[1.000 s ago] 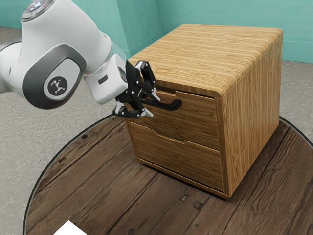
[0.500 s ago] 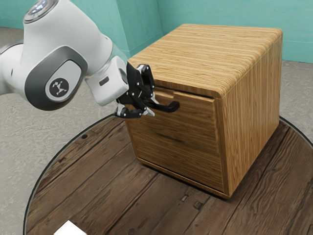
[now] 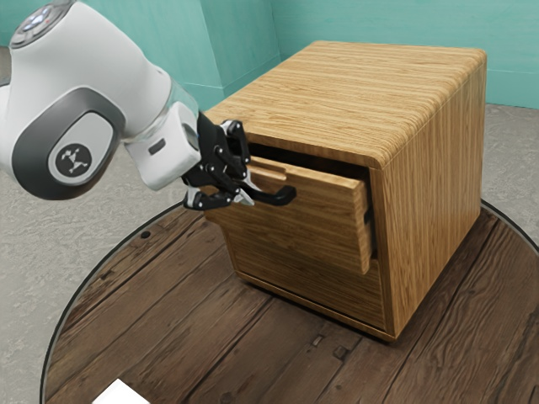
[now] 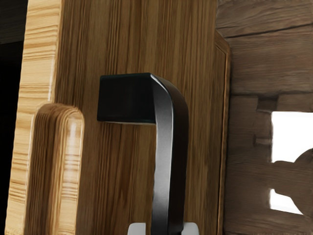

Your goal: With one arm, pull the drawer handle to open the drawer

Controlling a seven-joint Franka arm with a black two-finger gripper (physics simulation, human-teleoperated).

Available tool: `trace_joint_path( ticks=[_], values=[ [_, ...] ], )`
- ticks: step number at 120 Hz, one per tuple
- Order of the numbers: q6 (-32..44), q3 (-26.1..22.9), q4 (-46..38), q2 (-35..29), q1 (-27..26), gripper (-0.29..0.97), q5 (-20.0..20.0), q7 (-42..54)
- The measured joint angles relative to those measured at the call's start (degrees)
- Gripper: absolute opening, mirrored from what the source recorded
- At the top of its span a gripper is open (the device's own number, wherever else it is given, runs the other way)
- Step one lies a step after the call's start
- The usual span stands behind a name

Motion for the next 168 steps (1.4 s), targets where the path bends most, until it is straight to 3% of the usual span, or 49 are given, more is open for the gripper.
trace_joint_path(
  ticks=[168],
  values=[
    [-1.9,-1.5,-14.8,-17.4,0.0,-0.05,0.7,-2.2]
  ],
)
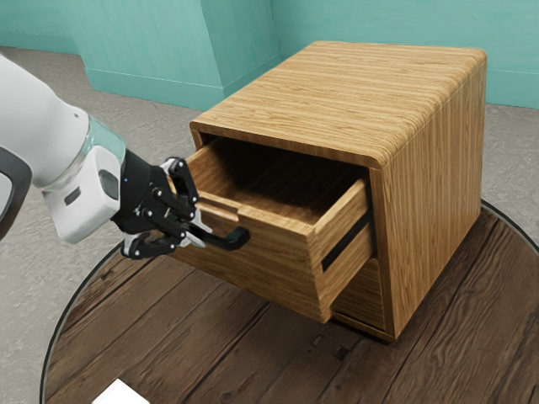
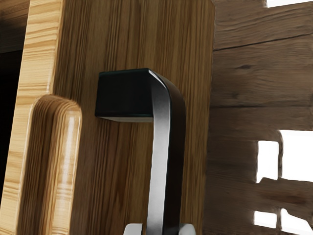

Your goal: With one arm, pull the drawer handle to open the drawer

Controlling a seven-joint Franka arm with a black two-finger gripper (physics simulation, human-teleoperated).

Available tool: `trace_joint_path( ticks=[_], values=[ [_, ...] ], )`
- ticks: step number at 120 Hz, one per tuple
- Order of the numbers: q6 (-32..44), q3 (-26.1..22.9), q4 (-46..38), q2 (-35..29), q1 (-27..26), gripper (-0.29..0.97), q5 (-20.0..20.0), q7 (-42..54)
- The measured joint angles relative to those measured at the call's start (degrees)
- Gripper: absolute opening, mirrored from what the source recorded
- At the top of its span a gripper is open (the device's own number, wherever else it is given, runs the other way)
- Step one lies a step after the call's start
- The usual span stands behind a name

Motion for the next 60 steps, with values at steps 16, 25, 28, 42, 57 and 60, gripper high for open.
trace_joint_path(
  ticks=[16,25,28,42,57,60],
  values=[
    [-0.5,-0.5,-1.0,-1.6,0.1,-0.05,0.1,-0.3],
    [-0.9,-0.8,-1.5,-2.9,0.1,-0.05,0.4,-0.5],
    [-1.1,-0.8,-1.8,-3.4,0.1,-0.06,0.5,-0.6],
    [-1.9,-1.4,-2.9,-5.5,0.1,-0.06,0.8,-1.0],
    [-3.0,-1.8,-4.0,-7.2,0.1,-0.06,1.9,-1.6],
    [-3.2,-1.8,-4.2,-7.5,0.1,-0.05,2.1,-1.7]
  ],
)
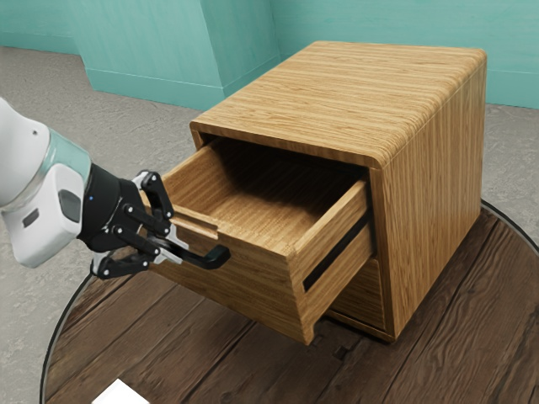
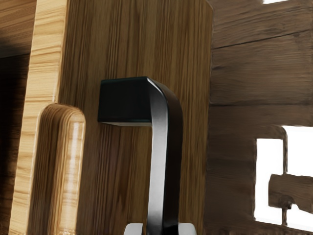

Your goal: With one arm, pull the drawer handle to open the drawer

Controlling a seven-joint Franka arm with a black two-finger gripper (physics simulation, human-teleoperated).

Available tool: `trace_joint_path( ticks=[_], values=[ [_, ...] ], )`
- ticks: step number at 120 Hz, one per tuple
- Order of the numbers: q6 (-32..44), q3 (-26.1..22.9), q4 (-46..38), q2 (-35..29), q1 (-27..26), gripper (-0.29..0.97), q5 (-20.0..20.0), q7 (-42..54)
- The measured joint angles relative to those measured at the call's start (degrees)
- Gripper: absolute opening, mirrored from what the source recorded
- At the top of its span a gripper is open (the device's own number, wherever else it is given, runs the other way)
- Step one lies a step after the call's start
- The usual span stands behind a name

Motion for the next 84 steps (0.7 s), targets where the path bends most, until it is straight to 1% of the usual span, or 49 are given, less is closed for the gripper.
trace_joint_path(
  ticks=[84],
  values=[
    [-6.7,-2.7,-4.3,-10.0,0.1,-0.06,2.6,-3.6]
  ],
)
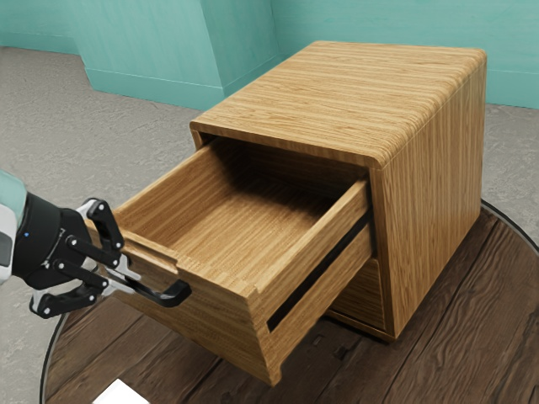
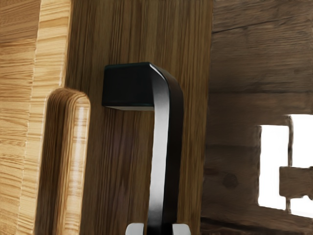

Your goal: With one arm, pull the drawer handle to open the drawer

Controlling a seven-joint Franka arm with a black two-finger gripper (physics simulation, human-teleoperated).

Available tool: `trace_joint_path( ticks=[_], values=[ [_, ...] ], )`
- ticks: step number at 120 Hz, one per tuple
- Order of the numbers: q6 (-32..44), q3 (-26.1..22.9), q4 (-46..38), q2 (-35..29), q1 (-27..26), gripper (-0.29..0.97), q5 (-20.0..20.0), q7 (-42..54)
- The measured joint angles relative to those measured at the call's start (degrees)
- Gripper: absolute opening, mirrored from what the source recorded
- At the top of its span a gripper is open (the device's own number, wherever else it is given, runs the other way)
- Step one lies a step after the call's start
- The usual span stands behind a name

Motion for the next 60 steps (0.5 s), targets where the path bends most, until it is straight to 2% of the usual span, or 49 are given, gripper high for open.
trace_joint_path(
  ticks=[12,20,30,40,48,60],
  values=[
    [-1.7,-0.9,0.1,-1.3,0.0,-0.05,0.3,-0.5],
    [-4.4,-2.2,2.0,-2.2,0.0,0.02,0.8,-0.8],
    [-10.1,-3.5,9.8,-2.4,0.0,0.18,1.3,-1.1],
    [-18.5,-2.0,20.8,-2.1,0.0,0.33,1.7,-1.4],
    [-24.2,0.0,24.5,1.0,0.0,0.42,2.5,-1.5],
    [-30.2,1.5,25.6,6.7,-0.1,0.52,3.3,-1.7]
  ],
)
